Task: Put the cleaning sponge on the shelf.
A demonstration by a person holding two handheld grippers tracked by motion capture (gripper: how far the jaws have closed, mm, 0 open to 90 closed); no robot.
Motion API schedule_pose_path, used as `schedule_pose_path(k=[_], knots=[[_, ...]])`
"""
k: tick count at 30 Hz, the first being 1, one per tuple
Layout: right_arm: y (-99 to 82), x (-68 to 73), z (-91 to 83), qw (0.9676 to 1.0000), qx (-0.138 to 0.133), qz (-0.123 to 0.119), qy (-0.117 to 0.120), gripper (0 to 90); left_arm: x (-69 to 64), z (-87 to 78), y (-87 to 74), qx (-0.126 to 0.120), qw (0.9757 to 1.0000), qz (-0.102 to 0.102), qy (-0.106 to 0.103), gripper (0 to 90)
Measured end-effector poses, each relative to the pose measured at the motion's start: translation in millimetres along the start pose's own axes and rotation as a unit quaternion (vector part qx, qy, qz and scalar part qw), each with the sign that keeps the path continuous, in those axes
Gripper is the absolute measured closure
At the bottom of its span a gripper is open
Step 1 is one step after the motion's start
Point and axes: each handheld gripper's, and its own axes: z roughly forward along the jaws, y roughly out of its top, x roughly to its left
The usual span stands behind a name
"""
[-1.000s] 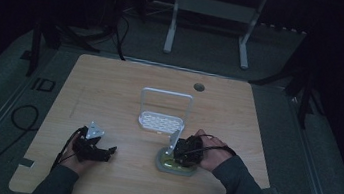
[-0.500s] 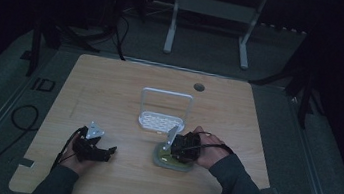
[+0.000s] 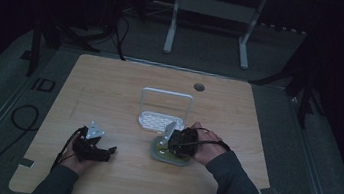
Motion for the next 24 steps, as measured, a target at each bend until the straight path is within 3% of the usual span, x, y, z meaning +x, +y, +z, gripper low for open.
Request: schedule_pose_path(k=[24], knots=[[19.6, -13.8, 5.4, 0.9992, -0.009, 0.004, -0.039, 71.4, -0.1, 0.2, 0.0, -0.001, 1.0000, 0.000, 0.000, 14.7]])
